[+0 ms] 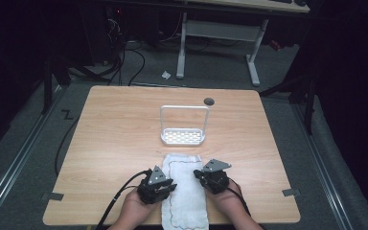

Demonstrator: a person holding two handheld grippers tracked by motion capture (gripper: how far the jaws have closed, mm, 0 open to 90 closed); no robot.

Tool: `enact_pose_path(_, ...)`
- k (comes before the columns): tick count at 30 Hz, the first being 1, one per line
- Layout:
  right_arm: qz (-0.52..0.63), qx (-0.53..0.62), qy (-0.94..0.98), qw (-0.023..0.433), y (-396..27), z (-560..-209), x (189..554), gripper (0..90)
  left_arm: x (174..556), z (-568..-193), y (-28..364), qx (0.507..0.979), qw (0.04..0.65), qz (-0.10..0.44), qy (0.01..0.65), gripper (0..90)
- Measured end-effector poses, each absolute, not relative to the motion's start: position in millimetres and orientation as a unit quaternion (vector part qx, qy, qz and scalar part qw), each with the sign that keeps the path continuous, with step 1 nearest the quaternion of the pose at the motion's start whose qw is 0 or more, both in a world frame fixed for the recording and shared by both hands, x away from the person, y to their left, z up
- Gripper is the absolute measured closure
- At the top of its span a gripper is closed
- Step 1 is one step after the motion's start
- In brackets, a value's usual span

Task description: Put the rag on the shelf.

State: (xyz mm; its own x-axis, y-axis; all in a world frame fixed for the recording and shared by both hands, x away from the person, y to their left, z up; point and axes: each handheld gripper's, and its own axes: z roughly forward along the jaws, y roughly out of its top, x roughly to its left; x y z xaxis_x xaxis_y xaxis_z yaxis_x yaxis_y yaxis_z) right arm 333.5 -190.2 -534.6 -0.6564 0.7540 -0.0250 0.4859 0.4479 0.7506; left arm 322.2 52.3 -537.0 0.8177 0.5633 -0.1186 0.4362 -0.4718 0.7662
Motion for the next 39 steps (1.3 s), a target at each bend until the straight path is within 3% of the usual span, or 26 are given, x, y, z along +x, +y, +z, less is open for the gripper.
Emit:
enact_pose_path(5,0.371,0.355,0.841,0.171,-187,-535,317,89.1,307,-536,60,0.859,0.421,0.059,0.285,72.1)
enact_pose_path(9,0.385,0.347,0.839,0.166,-188,-532,310,82.6,303,-534,65,0.853,0.432,0.073,0.284,63.0)
enact_pose_path(14,0.401,0.366,0.821,0.175,-196,-529,317,74.4,324,-530,82,0.813,0.455,0.101,0.349,51.0)
enact_pose_path(22,0.412,0.389,0.804,0.18,-210,-529,323,66.9,356,-536,80,0.794,0.443,0.129,0.396,44.3)
enact_pose_path(30,0.416,0.405,0.795,0.175,-213,-532,326,61.2,379,-540,61,0.786,0.425,0.131,0.429,49.4)
enact_pose_path(39,0.421,0.425,0.783,0.173,-214,-532,332,58.8,381,-541,55,0.776,0.428,0.126,0.446,66.1)
